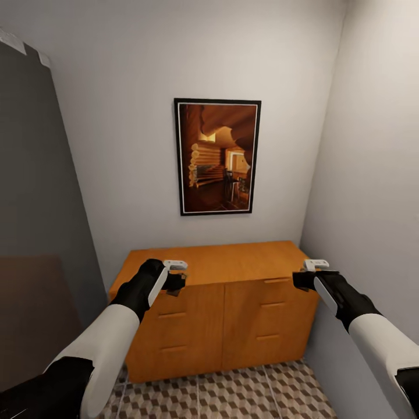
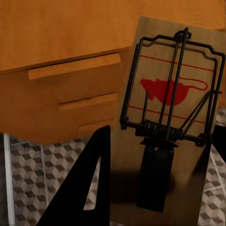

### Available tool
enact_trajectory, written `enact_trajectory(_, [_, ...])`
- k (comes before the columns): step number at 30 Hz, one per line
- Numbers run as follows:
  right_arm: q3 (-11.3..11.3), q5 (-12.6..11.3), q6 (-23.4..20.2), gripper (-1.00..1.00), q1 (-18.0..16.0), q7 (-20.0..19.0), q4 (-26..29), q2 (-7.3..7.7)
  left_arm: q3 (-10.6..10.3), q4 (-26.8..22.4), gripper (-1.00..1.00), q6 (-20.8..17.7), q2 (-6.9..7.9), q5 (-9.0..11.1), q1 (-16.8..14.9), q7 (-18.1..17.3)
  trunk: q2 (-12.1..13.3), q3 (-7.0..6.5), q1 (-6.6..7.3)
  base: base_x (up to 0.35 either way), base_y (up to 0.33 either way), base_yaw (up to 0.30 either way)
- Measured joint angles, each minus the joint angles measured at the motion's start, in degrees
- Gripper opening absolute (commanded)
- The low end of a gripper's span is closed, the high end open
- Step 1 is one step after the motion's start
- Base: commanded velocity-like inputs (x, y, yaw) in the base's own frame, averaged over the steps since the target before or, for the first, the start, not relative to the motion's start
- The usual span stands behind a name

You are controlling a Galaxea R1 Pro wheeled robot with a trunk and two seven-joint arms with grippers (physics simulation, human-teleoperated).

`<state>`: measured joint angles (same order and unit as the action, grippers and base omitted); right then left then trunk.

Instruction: Take the four mousetraps from the cabinet in the bathroom and place them on the bathroom floor. Make sure all four end up on the same floor surface, and ensure that at least two of them are either under or directly next to the same bathroom sink.

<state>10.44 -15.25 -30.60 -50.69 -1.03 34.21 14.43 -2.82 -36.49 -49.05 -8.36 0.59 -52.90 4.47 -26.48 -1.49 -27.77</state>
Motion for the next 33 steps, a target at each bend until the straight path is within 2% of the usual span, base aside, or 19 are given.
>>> enact_trajectory(8, [0.03,-0.03,-0.02,-1.00,0.00,-0.05,0.00,-0.04,0.00,0.07,-1.00,0.16,0.08,0.03,0.00,-0.09,-0.01,0.00,0.03,-0.124,0.000,0.000])
enact_trajectory(33, [0.09,-0.24,-0.11,-1.00,0.03,0.06,0.00,-0.10,0.00,0.17,-1.00,0.42,0.09,0.06,0.00,-0.07,-0.01,0.00,0.03,-0.004,0.000,0.000])
